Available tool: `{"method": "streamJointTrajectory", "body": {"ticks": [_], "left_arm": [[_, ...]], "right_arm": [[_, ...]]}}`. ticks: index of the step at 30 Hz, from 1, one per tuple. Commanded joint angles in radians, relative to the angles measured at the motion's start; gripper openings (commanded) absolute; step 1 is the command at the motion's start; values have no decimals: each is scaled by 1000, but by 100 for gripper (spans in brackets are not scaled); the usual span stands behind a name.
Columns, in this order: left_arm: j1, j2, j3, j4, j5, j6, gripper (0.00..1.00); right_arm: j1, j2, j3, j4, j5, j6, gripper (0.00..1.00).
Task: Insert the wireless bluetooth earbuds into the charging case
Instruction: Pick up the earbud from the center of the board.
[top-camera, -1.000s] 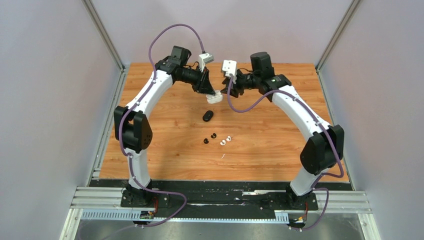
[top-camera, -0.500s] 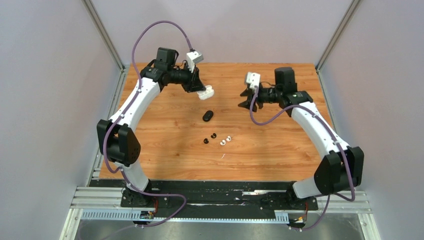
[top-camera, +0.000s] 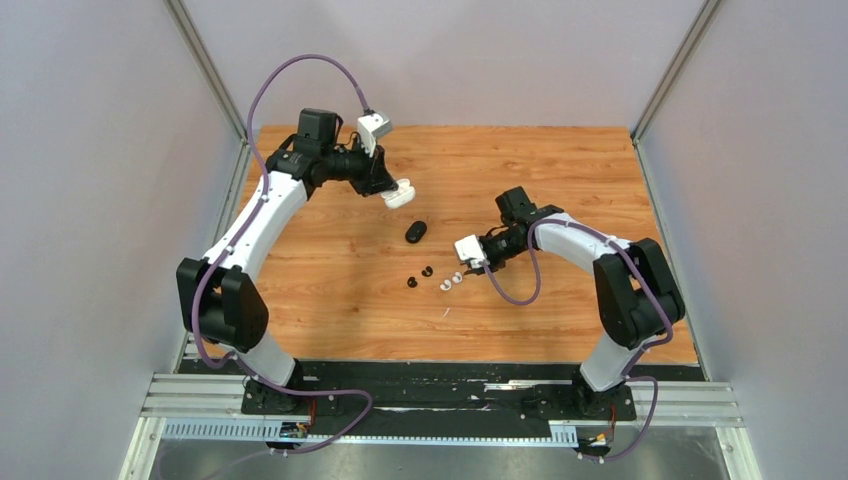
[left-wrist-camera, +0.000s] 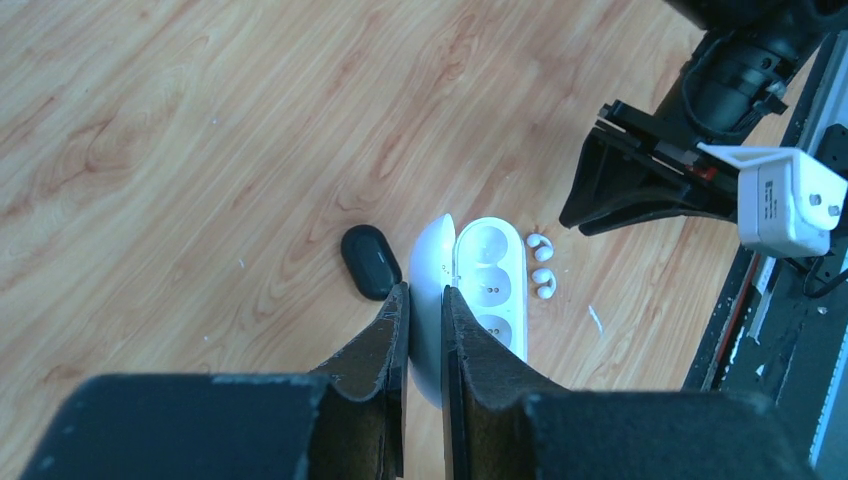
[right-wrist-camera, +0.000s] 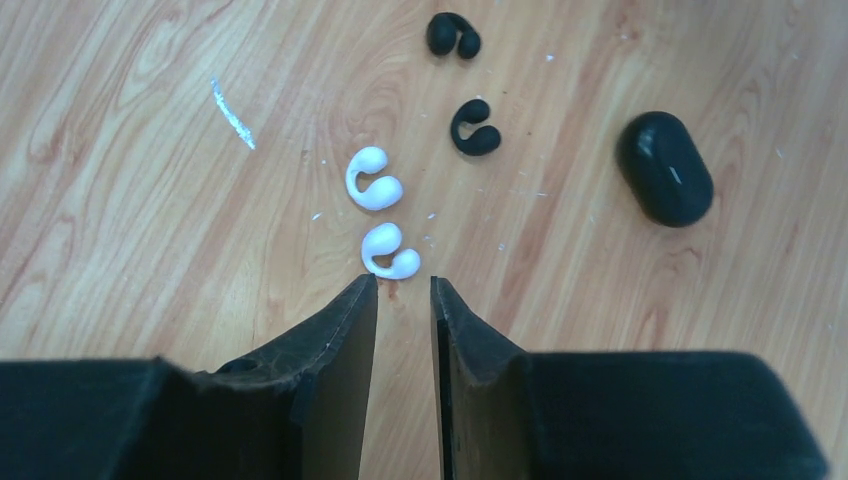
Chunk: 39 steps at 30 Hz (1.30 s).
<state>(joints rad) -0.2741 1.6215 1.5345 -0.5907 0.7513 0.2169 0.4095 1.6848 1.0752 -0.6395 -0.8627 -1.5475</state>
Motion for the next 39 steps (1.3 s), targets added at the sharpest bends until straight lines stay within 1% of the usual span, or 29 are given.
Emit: {"method": "streamJointTrajectory", "body": {"ticks": [1,5,16,32,39], "left_arm": [[5,-60,-24,43,-18,-26,0],[7,-78,-49,44,-29,-24,0],[11,-111,-86,47,-38,-32,0],[16,-118,-107,73,-37,-58,0],[19,-112,-110,84,-32,-70,0]], "right_arm": [[12,47,-22,-17,-11,-232,26],[23,78,-23,-51,-7,-316,25],[58,112,-12,-55,19,-360,26],[81,166,17,-54,79,-346,28],[81,177,66,-50,60,-316,29]]}}
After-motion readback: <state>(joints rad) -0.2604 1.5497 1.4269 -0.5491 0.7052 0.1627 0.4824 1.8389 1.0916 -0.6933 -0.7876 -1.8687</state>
